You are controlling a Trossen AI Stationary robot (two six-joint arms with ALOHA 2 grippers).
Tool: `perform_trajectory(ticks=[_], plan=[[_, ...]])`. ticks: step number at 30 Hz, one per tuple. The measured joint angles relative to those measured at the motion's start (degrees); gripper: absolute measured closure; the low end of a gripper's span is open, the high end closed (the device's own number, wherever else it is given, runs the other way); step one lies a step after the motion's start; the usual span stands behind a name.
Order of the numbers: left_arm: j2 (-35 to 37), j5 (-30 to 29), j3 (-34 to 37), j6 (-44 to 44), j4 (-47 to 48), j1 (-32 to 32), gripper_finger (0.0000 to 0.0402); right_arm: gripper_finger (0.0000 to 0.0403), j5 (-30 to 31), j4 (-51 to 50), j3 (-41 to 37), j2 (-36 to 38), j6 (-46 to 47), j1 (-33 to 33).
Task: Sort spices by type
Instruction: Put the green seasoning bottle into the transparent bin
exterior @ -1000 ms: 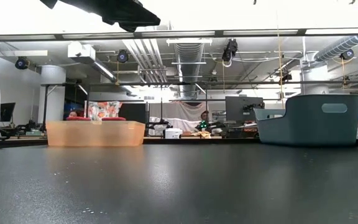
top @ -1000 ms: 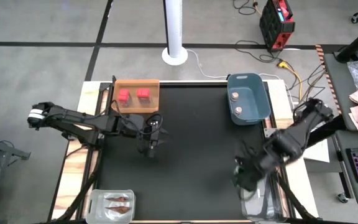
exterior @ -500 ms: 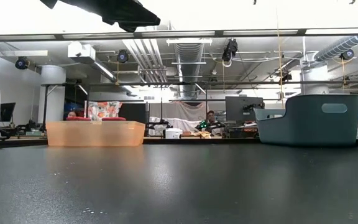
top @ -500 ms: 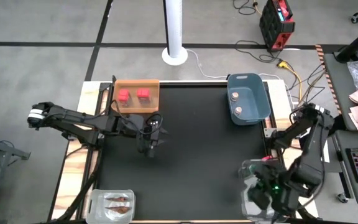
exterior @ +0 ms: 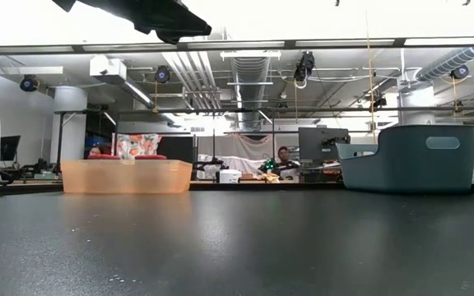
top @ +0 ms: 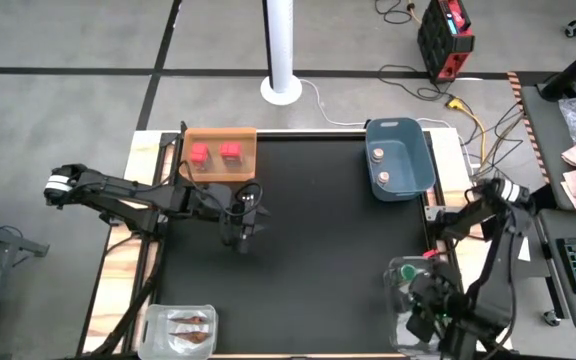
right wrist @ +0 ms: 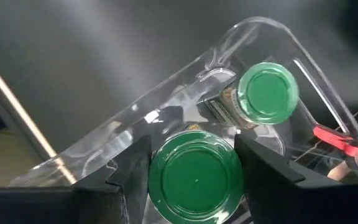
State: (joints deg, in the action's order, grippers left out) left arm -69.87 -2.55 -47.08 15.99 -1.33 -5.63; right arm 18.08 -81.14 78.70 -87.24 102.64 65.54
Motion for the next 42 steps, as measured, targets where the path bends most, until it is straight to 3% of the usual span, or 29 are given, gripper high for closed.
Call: perform_trajectory(ticks=[10, 27, 42], plan=[[0.0, 0.01, -0.01, -0.48, -0.04, 0.0, 0.0326, 0.0207, 0.05, 4.52, -0.31, -5.32, 2.07, -0.03], [0.0, 0.03, -0.01, -0.54, -1.61, 0.0, 0.0326, 0.0207, 1.59, 5.07, -4.24, -3.63, 0.81, -0.33], [0.0, 0.31, -0.01, -2.89, -1.58, -1.84, 0.0326, 0.0207, 1.94, 5.61, -6.44, -3.91, 6.76, -0.31]])
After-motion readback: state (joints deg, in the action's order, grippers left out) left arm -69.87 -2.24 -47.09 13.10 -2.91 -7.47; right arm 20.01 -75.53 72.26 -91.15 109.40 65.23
